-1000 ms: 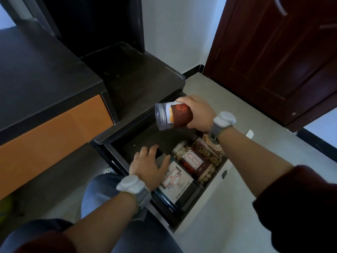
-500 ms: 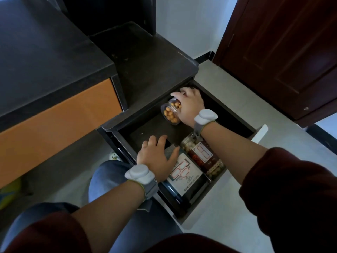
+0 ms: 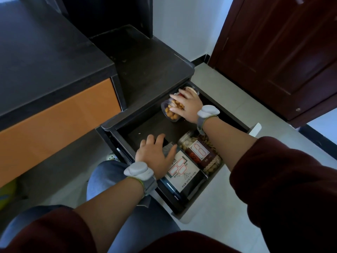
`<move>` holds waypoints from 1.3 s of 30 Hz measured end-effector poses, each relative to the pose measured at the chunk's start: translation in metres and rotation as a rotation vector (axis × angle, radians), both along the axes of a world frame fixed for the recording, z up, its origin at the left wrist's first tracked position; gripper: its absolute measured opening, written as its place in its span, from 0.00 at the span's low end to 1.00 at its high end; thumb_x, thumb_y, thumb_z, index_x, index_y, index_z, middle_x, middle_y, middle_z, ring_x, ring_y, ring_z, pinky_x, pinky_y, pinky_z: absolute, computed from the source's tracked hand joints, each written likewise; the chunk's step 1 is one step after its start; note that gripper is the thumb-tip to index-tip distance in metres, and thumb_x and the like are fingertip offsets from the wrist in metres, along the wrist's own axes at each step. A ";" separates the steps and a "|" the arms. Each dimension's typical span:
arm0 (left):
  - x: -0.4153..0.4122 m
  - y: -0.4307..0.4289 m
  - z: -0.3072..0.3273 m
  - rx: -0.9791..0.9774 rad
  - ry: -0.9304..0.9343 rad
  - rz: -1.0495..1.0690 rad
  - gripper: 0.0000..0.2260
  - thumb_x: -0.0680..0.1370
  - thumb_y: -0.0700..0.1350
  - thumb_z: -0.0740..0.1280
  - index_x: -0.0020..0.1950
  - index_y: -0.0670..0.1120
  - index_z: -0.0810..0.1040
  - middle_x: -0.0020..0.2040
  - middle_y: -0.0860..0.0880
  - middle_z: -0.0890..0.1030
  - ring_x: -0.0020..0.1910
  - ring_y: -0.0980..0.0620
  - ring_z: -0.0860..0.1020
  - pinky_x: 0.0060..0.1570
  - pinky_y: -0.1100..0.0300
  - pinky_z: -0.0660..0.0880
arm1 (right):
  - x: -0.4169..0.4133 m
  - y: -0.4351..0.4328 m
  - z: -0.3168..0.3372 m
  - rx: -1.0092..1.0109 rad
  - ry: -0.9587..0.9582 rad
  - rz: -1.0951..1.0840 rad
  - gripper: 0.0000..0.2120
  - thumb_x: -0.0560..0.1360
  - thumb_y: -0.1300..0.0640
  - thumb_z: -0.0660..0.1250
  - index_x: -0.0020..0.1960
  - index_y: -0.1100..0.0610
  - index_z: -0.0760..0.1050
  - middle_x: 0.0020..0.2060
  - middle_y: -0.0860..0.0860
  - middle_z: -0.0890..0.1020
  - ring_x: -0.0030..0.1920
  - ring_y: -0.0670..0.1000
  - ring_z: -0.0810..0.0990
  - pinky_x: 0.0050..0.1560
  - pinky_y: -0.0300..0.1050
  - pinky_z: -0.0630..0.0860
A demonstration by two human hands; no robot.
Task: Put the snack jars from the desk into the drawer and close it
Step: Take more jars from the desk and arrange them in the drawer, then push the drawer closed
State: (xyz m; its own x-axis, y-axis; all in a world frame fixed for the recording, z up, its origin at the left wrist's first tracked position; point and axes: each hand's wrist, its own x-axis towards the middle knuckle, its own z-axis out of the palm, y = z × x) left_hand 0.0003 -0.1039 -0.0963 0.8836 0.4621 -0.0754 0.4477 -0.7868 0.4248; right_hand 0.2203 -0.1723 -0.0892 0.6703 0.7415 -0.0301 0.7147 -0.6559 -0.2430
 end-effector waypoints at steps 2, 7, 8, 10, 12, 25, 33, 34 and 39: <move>-0.002 0.000 0.002 -0.018 0.008 -0.009 0.30 0.73 0.67 0.50 0.70 0.52 0.66 0.60 0.45 0.73 0.57 0.44 0.72 0.48 0.51 0.76 | -0.005 -0.001 0.009 0.007 0.066 -0.050 0.31 0.75 0.36 0.59 0.75 0.42 0.57 0.77 0.50 0.58 0.77 0.56 0.50 0.73 0.66 0.47; 0.000 0.002 0.006 -0.060 0.030 -0.027 0.28 0.76 0.65 0.55 0.71 0.51 0.65 0.62 0.45 0.72 0.60 0.43 0.71 0.52 0.51 0.73 | -0.027 -0.045 0.041 0.229 0.112 -0.115 0.27 0.75 0.40 0.63 0.72 0.48 0.65 0.75 0.52 0.63 0.73 0.58 0.59 0.71 0.59 0.58; 0.001 0.002 0.006 -0.071 0.037 -0.032 0.28 0.76 0.64 0.55 0.71 0.51 0.64 0.63 0.44 0.72 0.60 0.43 0.71 0.53 0.51 0.73 | -0.033 -0.062 0.044 0.263 0.094 -0.142 0.25 0.76 0.42 0.63 0.70 0.49 0.67 0.73 0.53 0.66 0.72 0.57 0.62 0.70 0.57 0.60; 0.003 0.001 0.007 -0.120 0.062 -0.024 0.28 0.76 0.63 0.57 0.72 0.50 0.64 0.64 0.43 0.71 0.62 0.42 0.70 0.56 0.50 0.72 | -0.046 -0.098 0.044 0.309 0.058 -0.233 0.21 0.75 0.45 0.64 0.67 0.49 0.70 0.70 0.52 0.69 0.70 0.55 0.65 0.69 0.56 0.62; 0.004 -0.002 0.011 -0.131 0.042 0.016 0.28 0.76 0.61 0.60 0.72 0.49 0.64 0.65 0.42 0.71 0.64 0.42 0.68 0.59 0.47 0.69 | -0.060 -0.134 0.038 0.340 0.002 -0.385 0.20 0.75 0.48 0.65 0.66 0.49 0.71 0.69 0.53 0.71 0.69 0.55 0.66 0.69 0.56 0.63; -0.016 -0.090 0.016 0.192 0.013 -0.491 0.33 0.69 0.69 0.60 0.69 0.53 0.66 0.72 0.45 0.64 0.72 0.43 0.57 0.71 0.38 0.41 | -0.080 -0.152 -0.012 0.532 -0.008 -0.649 0.13 0.79 0.60 0.58 0.58 0.57 0.79 0.66 0.56 0.73 0.74 0.58 0.56 0.71 0.42 0.48; -0.009 -0.048 0.004 0.246 -0.055 -0.423 0.28 0.72 0.61 0.62 0.69 0.52 0.69 0.73 0.47 0.67 0.74 0.45 0.57 0.71 0.44 0.36 | -0.066 -0.109 -0.015 0.579 0.002 -0.626 0.14 0.79 0.60 0.57 0.58 0.55 0.78 0.66 0.54 0.74 0.74 0.56 0.56 0.72 0.45 0.50; -0.007 -0.040 0.004 0.248 -0.064 -0.420 0.28 0.72 0.61 0.62 0.69 0.52 0.70 0.73 0.47 0.68 0.74 0.46 0.58 0.71 0.45 0.37 | -0.064 -0.102 -0.016 0.591 0.008 -0.621 0.14 0.79 0.60 0.57 0.59 0.55 0.78 0.66 0.54 0.74 0.74 0.56 0.56 0.73 0.46 0.50; 0.003 0.001 0.009 0.220 -0.089 -0.394 0.28 0.71 0.62 0.62 0.68 0.53 0.71 0.72 0.49 0.69 0.74 0.48 0.58 0.73 0.45 0.41 | -0.052 -0.065 -0.017 0.610 0.010 -0.590 0.15 0.76 0.63 0.57 0.59 0.57 0.77 0.66 0.56 0.74 0.74 0.58 0.55 0.72 0.43 0.51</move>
